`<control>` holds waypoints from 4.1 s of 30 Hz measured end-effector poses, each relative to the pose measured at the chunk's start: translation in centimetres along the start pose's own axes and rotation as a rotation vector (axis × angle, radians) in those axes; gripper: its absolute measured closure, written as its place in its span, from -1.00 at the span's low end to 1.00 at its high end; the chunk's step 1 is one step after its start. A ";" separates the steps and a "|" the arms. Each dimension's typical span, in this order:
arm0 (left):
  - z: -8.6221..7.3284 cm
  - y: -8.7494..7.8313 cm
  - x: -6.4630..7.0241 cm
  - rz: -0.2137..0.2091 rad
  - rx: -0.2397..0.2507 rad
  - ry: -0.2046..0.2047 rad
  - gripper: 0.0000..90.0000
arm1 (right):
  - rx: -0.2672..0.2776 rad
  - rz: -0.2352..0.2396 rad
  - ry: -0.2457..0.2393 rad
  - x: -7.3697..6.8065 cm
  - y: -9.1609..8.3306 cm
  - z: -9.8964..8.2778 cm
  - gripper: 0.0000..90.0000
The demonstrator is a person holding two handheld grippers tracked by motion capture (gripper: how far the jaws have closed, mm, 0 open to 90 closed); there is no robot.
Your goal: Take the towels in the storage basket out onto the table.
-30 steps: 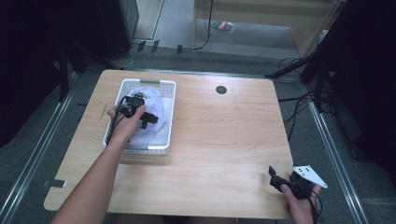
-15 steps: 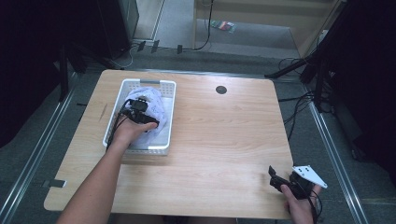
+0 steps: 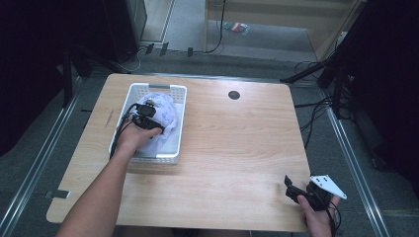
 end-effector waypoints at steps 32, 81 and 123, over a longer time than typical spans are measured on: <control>2.7 -9.8 1.0 0.042 0.120 0.023 0.29 | -0.003 0.000 0.000 0.0 0.0 0.0 -0.81; 10.2 -10.6 15.8 -0.074 0.211 0.181 0.27 | -0.007 0.010 0.002 0.0 0.0 0.0 -0.82; 7.2 1.1 22.5 -0.162 0.131 0.181 -0.48 | -0.006 0.018 0.007 0.1 0.0 0.0 -0.82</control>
Point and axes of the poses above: each handheld gripper's, and its own axes: y roughly forward along the jaws, z roughly out of its top, x roughly to its right, the point moved 3 cm from there along y, roughly forward along the jaws, and after that the axes turned 10 degrees about y, right-handed, at the moved point
